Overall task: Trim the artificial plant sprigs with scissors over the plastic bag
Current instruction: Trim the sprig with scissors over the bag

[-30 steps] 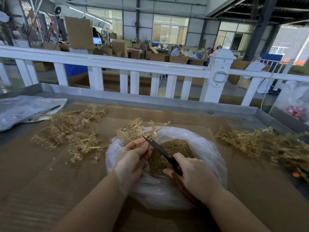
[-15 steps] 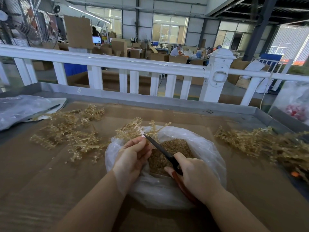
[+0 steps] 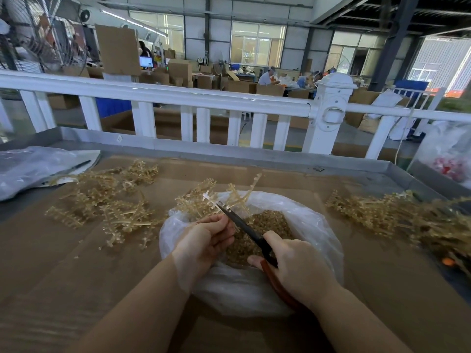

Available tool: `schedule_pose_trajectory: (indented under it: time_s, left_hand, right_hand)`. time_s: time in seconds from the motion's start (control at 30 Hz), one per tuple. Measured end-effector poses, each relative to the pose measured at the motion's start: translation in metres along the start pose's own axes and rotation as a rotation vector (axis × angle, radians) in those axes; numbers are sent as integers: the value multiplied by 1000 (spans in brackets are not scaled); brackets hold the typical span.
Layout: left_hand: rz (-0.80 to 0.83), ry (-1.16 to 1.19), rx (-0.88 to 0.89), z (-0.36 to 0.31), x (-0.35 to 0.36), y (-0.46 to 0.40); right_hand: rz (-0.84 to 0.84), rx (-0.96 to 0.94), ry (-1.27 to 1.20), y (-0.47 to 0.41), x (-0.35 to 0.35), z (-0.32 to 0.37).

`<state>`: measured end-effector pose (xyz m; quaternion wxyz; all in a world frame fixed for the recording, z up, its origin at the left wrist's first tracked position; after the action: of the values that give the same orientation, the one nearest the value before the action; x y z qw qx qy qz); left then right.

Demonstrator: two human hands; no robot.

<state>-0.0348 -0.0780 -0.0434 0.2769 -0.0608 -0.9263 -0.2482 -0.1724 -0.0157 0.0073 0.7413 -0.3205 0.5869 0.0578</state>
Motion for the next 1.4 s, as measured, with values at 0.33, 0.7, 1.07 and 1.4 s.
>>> schedule_pose_trajectory:
  time_s: [0.33, 0.7, 1.07, 1.4]
  left_hand:
    - [18, 11, 0, 1, 0, -1]
    - [-28, 120, 69, 0, -4, -2]
    - [-53, 229, 80, -3, -8, -4]
    - [-51, 204, 197, -14, -5, 0]
  right_hand:
    - [40, 1, 11, -2, 4, -3]
    - [-58, 30, -7, 5, -2, -3]
    - [-79, 3, -8, 7, -7, 1]
    - [-37, -2, 9, 7, -4, 0]
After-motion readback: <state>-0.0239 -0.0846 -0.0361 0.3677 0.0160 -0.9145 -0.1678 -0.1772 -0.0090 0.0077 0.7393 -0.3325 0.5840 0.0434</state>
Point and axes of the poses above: each hand's wrist, its own y-axis away from the middle knuckle, its own x-axis out of the palm, z = x × y, the point moved 8 cm from there along -y, towards the middle knuckle, and after that the axes turned 9 degrees about -x, right-handed, at the moved point
